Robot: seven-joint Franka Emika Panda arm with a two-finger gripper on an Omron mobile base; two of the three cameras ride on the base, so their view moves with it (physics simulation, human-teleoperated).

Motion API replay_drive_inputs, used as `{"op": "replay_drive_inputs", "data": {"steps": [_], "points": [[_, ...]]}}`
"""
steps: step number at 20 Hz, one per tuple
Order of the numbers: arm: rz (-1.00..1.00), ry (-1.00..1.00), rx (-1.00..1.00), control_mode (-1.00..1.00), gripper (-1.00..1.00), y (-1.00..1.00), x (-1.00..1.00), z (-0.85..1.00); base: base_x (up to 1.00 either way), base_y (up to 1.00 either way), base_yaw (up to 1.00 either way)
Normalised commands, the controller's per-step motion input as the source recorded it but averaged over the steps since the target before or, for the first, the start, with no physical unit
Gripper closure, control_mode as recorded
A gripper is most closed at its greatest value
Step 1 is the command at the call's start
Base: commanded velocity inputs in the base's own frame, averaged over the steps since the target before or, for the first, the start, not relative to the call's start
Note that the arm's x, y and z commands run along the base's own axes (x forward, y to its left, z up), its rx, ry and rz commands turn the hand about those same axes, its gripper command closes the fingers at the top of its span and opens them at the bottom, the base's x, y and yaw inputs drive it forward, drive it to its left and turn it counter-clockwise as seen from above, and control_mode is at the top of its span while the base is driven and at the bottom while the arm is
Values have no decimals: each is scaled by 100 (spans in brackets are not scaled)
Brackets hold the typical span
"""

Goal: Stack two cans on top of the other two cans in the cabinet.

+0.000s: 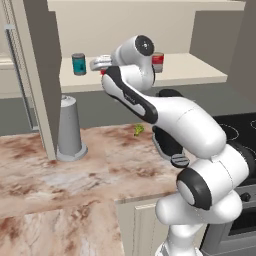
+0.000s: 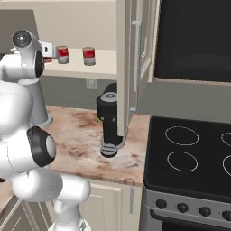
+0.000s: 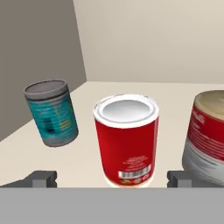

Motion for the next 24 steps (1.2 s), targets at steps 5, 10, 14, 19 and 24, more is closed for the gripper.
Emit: {"op": "replay_drive_inputs", "data": {"steps": [5,10,14,19,24], "points": [[0,0,-2,-100,-100,0,17,-5,0,0,0],[0,0,-3,-100,-100,1,16,-1,0,0,0],[0,0,-2,-100,-100,2,14,-1,0,0,0],[-1,0,-3,-100,-100,2,17,-5,0,0,0],[-1,0,-3,-100,-100,2,19,-5,0,0,0]]}}
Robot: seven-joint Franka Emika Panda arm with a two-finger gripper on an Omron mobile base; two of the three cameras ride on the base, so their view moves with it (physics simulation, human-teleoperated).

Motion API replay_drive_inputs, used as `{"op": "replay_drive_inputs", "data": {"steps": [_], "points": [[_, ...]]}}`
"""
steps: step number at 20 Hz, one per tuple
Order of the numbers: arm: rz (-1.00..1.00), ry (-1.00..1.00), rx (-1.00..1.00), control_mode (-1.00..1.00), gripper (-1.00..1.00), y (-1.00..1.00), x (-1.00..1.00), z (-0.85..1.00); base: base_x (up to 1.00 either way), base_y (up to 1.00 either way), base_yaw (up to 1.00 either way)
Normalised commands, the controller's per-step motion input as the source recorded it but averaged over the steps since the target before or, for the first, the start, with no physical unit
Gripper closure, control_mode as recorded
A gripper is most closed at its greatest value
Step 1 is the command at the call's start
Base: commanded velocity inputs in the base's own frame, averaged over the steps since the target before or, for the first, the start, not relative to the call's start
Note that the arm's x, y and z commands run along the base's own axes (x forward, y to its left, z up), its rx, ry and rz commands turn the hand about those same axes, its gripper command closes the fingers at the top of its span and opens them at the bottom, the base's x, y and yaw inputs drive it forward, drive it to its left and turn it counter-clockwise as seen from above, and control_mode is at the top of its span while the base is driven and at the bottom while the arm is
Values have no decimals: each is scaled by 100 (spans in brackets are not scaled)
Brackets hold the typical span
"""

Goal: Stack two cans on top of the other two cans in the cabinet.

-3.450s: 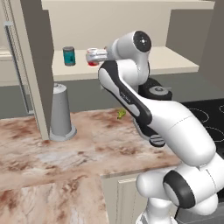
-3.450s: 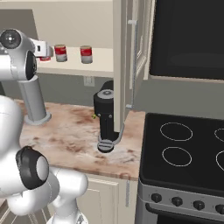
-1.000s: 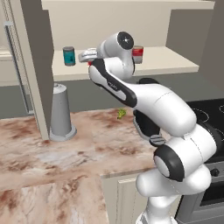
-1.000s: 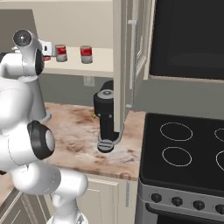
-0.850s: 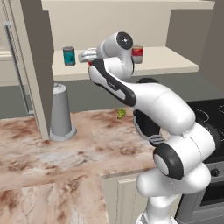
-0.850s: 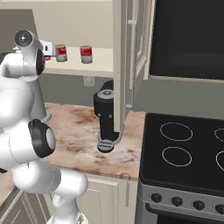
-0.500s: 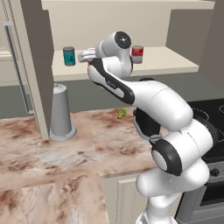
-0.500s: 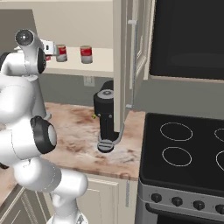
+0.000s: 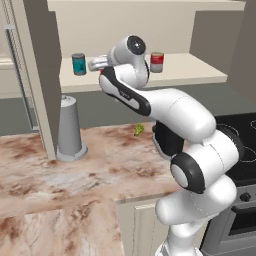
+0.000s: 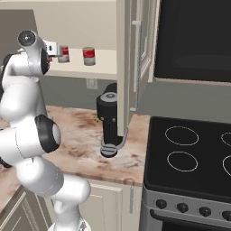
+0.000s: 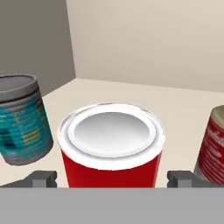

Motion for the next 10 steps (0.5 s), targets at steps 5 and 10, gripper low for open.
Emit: {"op": "replay_drive_inputs", "data": {"steps": [5,10], "points": [[-1,0,0,-100,-100,7,17,-5,0,0,0],[-2,0,0,-100,-100,11,9,-8,0,0,0]]}}
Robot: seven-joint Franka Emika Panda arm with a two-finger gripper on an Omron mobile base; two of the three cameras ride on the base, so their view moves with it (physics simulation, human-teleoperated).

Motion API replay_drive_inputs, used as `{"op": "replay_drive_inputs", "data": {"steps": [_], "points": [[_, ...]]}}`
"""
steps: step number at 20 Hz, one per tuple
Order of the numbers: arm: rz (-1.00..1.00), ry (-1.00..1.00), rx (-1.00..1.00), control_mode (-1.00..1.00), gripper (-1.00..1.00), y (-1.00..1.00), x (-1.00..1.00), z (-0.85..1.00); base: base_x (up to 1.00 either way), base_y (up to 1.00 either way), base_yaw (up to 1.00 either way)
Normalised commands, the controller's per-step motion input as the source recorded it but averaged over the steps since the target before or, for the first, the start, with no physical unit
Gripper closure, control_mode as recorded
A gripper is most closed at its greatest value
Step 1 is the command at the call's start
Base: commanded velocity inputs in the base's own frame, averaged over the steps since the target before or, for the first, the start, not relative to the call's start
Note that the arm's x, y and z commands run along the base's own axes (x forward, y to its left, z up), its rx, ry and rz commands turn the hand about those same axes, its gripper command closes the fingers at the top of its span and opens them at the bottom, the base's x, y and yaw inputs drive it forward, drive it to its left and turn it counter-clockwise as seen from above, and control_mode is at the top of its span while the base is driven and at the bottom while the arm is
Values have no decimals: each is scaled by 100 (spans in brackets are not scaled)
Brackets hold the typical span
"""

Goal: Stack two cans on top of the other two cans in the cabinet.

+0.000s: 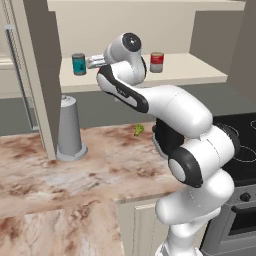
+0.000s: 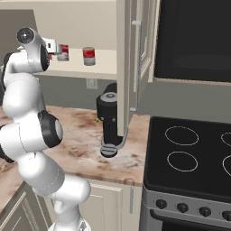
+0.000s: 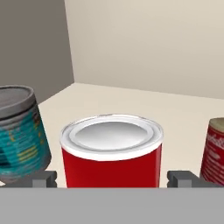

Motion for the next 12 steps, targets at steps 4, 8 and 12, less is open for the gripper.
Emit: {"op": "replay_drive_inputs", "data": {"steps": [4,8,12], "points": [[-1,0,0,-100,-100,7,1,-13,0,0,0],[0,0,0,-100,-100,2,0,-14,0,0,0],[0,0,0,-100,-100,0,0,-16,0,0,0]]}}
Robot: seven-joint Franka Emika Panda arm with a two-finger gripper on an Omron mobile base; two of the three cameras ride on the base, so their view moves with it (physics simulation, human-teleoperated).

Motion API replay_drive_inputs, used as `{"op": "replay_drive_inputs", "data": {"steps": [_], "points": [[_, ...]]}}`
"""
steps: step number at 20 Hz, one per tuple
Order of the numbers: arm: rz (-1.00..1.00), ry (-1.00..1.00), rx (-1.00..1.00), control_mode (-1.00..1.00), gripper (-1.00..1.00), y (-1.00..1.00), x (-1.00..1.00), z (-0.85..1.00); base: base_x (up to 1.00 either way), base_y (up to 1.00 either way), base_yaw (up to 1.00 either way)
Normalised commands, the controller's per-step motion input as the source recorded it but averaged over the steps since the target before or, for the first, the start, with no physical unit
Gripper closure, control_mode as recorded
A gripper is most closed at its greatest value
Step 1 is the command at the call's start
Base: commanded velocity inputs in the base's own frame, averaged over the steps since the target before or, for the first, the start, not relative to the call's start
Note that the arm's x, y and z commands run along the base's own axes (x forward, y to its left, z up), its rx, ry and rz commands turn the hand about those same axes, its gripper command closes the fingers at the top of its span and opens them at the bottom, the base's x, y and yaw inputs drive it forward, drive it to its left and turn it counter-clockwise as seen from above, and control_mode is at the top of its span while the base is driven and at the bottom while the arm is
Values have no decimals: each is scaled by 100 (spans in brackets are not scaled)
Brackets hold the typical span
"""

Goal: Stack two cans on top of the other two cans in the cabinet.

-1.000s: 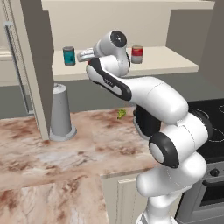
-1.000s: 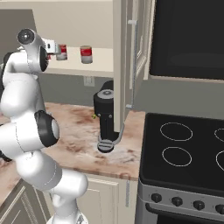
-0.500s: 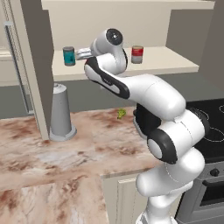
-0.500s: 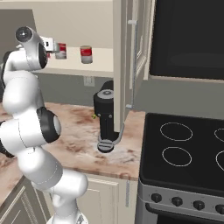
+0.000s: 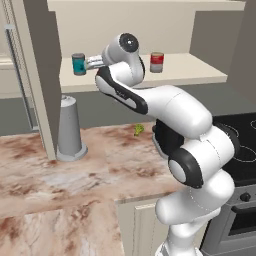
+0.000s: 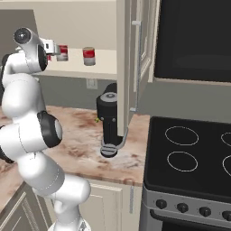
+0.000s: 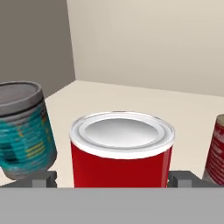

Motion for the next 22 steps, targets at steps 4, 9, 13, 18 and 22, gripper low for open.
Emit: {"op": "replay_drive_inputs", "data": {"steps": [4,9,13,18,22], "points": [[0,0,0,-100,100,0,0,-14,0,0,0],[0,-3,0,-100,100,-2,0,-18,0,0,0],[0,-10,0,-100,100,-4,0,-22,0,0,0],[0,-12,0,-100,100,-3,-21,-8,0,0,0],[0,-15,0,-100,100,0,-60,3,0,0,0]]}}
